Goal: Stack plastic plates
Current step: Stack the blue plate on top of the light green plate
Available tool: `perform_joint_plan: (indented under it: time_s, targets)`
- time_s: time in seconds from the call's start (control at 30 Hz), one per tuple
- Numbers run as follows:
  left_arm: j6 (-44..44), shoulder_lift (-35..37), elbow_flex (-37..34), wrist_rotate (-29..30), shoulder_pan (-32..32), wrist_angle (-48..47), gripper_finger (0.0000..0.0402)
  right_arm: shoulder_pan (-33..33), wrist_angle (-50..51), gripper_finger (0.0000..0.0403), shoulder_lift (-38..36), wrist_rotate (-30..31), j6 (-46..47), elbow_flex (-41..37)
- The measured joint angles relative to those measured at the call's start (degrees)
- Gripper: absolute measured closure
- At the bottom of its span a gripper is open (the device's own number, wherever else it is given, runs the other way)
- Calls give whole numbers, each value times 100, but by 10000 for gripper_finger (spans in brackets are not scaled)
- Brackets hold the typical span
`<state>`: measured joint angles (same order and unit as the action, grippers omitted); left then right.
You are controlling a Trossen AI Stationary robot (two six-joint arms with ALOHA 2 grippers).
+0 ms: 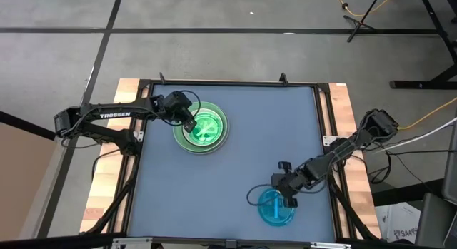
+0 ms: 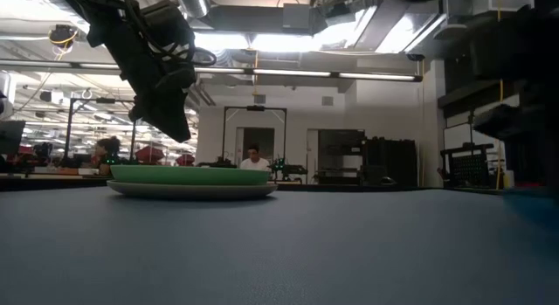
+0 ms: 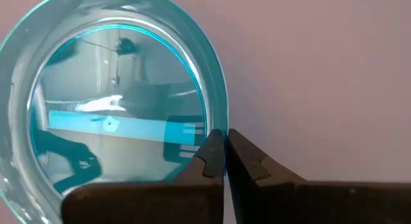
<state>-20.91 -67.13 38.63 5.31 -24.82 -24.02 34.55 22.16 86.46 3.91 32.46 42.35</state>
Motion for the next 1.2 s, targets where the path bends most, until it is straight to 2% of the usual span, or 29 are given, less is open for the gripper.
perform_joint_plan:
  time_s: [0.53,0.83,1.2]
  targets:
    - [4,1,0,-1,634,678,297,-1783,32,403,0,-94,-2813,0]
    - [2,0,0,-1,1083,764,297,-2692,-21,403,0,-40,-3950,0]
    - [-408,0,0,-1,1561,1444,297,-3497,-1428,403,-2,-26,-4638,0]
